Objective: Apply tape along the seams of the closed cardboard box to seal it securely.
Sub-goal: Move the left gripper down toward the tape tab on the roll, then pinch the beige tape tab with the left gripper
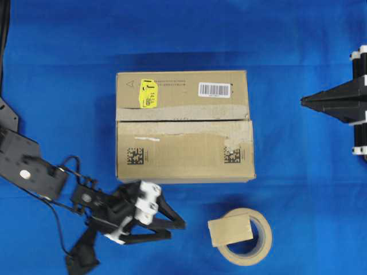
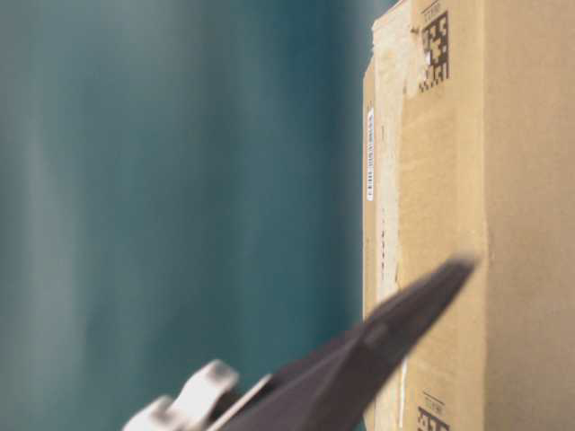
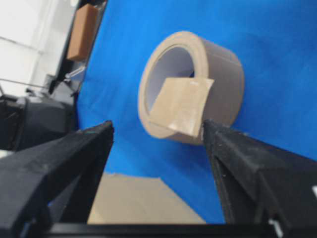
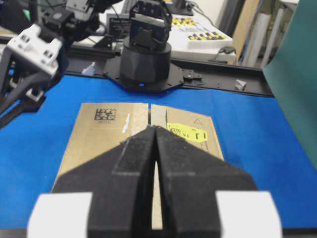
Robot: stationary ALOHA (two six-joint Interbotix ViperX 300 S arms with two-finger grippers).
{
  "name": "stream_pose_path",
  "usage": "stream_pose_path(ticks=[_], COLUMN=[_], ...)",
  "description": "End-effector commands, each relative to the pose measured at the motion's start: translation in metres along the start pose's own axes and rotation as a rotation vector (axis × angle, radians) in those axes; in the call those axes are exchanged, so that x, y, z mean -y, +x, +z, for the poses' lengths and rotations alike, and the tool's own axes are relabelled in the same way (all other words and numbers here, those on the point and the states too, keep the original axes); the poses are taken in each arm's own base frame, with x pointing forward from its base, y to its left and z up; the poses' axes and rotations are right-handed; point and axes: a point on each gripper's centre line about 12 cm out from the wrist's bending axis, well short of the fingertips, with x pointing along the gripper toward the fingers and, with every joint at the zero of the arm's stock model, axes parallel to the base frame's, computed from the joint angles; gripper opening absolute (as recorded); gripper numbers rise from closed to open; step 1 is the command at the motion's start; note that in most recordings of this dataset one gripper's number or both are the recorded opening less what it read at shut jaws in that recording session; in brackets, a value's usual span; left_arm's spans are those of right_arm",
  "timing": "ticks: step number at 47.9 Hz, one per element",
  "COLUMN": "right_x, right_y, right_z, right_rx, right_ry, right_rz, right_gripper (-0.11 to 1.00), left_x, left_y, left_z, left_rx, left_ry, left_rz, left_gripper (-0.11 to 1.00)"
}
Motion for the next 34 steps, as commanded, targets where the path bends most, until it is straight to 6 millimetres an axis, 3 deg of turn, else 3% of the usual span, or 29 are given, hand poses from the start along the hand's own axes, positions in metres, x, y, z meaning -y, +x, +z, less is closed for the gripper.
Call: stream_pose_path(ticks=[1,26,34], right_x=[-0.001,0.0,0.0], right_y=[0.003,0.008,0.008], right_z=[0.007,-0.004,-0.005], right_rx=[0.017,-0.029,-0.035], right_ry=[0.003,0.001,0.0], right_rz=[0.002,0.0,0.001], right_gripper=[0.0,0.0,0.0], left_x=[-0.009,0.005,0.007], left_y=[0.014,0.074,0.083], left_z=[0.0,-0.02,-0.024], left_rx=[-0.002,-0.045,-0.051], left_ry=[0.004,0.112,0.112], left_rz=[0.022,-0.017,-0.019], left_gripper=[0.69,0.69,0.69])
